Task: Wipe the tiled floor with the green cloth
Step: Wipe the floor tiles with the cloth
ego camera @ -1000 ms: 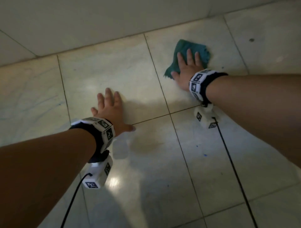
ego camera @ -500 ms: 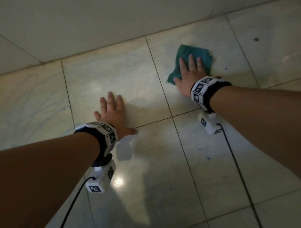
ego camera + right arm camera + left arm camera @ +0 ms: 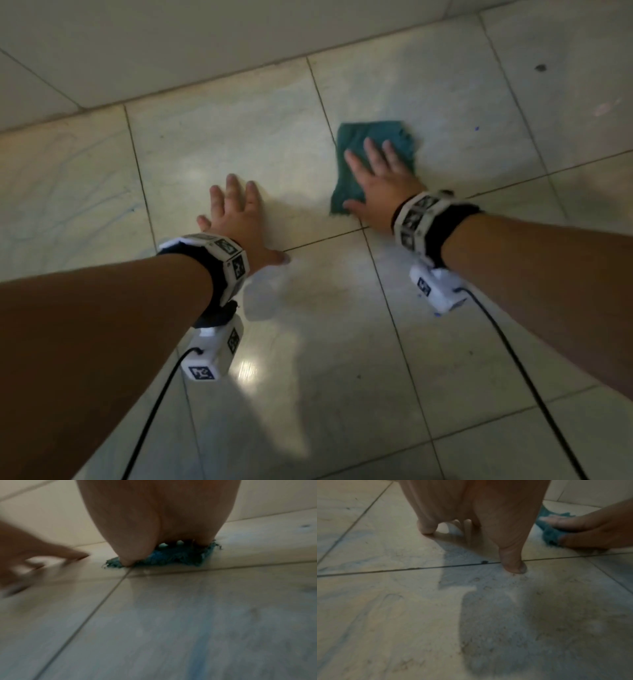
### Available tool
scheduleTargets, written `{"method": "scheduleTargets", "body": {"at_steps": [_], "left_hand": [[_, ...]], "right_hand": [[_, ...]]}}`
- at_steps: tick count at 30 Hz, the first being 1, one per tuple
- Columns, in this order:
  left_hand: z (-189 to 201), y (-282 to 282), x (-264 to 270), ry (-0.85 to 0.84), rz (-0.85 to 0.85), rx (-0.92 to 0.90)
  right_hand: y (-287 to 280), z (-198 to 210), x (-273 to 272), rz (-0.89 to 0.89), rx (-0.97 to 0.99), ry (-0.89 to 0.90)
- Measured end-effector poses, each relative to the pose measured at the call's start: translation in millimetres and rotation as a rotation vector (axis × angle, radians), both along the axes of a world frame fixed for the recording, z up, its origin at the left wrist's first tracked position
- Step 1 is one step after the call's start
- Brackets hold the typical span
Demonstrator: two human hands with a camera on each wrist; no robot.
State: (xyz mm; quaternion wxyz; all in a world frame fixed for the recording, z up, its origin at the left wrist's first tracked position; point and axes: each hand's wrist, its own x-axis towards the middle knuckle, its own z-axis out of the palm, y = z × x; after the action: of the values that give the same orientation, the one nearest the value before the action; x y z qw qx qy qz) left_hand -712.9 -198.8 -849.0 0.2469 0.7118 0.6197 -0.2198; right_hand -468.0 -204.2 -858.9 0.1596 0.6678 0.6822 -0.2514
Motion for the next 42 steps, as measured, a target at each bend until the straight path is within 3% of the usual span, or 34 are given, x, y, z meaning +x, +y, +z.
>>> {"method": "scheduleTargets", "body": {"at_steps": [2, 6, 13, 19, 26, 30, 36, 42], "left_hand": [[0.4, 0.9, 0.8, 0.01, 0.0, -0.009], [-0.2, 1.6, 1.9, 0.006, 0.009, -0.024], [-0.3, -3.0, -2.6, -0.011, 0.002, 0.02], [7.8, -27.6, 2.2, 0.004, -0.019, 0.019], [10.4, -109.6, 22.2, -0.014, -0.16, -0.044], [8.1, -130.0, 24.0, -0.037, -0.181, -0.055], [7.6, -124.8, 23.7, -0.052, -0.192, -0.079], [7.7, -122.6, 25.0, -0.067, -0.178, -0.091]], "right_hand": [[15.3, 2.9, 17.3, -0.111, -0.017, -0.031], [10.2, 8.4, 3.3, -0.159, -0.035, -0.032], [-57.2, 8.6, -52.1, 0.098, -0.051, -0.004], [-76.0, 13.6, -61.3, 0.117, -0.098, 0.016], [-195.7, 25.6, -43.9, 0.218, -0.172, -0.026], [-229.1, 20.7, -37.6, 0.242, -0.191, -0.003], [-199.7, 18.5, -35.4, 0.153, -0.175, 0.005], [-104.2, 10.2, -11.3, -0.057, -0.124, -0.064]]}}
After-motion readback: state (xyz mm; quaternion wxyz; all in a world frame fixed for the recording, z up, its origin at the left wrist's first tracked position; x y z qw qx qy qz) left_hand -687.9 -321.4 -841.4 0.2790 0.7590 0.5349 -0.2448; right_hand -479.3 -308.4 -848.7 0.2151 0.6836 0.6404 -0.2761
